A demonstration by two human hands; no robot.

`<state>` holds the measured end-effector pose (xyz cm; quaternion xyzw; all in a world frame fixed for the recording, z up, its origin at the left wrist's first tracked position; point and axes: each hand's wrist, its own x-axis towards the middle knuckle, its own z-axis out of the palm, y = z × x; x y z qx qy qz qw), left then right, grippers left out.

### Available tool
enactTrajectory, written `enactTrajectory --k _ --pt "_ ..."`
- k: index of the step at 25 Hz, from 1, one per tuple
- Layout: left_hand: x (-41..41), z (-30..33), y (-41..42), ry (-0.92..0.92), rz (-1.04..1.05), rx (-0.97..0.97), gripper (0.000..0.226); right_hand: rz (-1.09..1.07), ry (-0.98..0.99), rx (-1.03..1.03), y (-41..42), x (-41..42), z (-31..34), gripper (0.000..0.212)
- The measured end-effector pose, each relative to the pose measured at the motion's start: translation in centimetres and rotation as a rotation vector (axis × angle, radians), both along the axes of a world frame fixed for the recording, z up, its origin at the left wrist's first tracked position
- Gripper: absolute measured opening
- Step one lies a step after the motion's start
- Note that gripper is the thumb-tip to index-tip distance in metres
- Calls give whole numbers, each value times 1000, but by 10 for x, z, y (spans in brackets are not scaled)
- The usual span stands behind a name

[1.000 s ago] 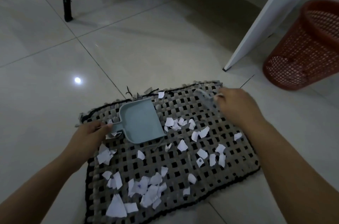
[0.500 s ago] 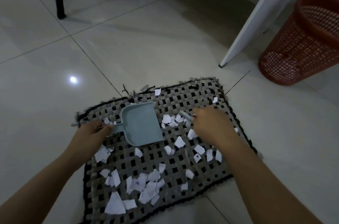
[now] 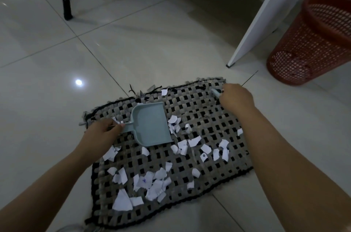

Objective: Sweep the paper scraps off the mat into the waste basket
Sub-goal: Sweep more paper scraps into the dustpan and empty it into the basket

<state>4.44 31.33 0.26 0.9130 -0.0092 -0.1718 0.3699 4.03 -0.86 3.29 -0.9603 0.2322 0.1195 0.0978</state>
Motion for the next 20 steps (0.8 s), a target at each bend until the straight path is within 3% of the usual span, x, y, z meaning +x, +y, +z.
enactTrajectory --k 3,6,10,15,20 --pt "2 0 -3 -1 -2 -3 37 123 1 81 13 -16 2 27" --pt "3 1 -2 3 9 -5 36 22 -112 167 3 -24 13 19" --pt "2 4 4 6 17 -18 36 -87 -172 39 -15 -17 14 14" --pt "0 5 8 2 27 -29 32 55 -39 56 3 -14 0 16" --pt "1 5 7 1 14 -19 33 -79 -176 -45 -18 -8 16 16"
